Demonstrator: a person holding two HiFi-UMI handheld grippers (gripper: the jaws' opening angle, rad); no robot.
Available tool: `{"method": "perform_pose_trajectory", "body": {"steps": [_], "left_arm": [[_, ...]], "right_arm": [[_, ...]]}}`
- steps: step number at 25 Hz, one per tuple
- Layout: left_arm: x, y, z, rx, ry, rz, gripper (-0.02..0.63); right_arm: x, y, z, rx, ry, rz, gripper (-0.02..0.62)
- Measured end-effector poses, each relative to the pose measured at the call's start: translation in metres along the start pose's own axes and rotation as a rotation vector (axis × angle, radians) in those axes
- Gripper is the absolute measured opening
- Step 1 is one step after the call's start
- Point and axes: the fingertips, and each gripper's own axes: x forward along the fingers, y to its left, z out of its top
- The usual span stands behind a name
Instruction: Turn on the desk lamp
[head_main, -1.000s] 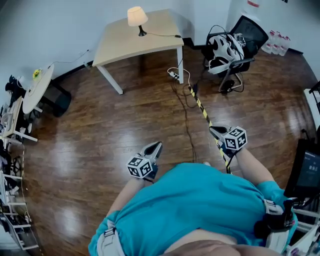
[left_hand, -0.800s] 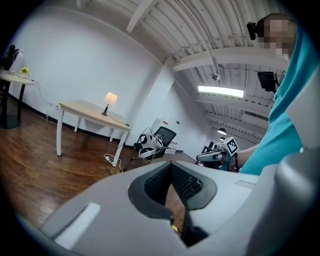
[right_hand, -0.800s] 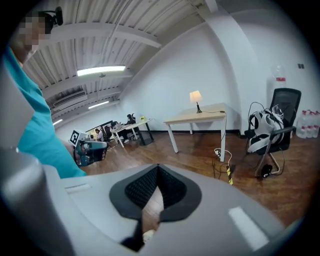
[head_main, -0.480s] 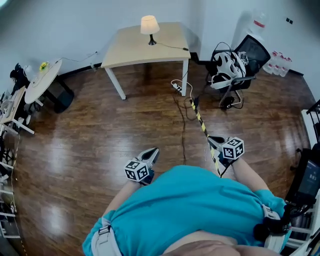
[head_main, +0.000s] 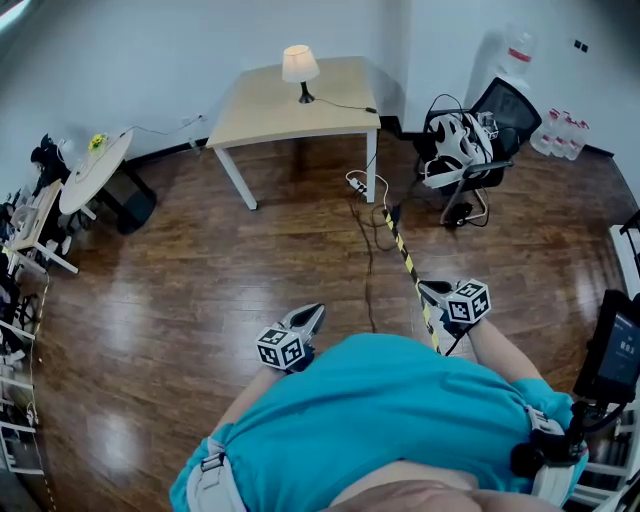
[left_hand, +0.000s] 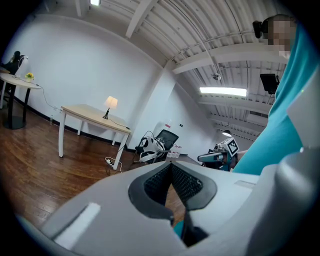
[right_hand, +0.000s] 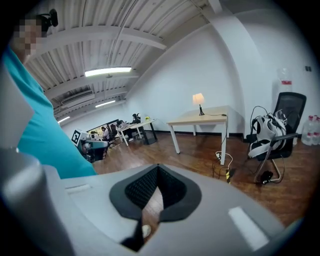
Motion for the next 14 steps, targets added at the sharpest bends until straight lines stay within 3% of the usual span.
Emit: {"method": "perform_pose_trajectory", "body": {"steps": [14], "left_arm": [[0.021, 0.015, 0.012, 0.002, 0.004, -0.001, 0.000]], "right_arm": [[0.015, -0.017, 0.008, -0.010, 0.004, 0.020, 0.000]]}}
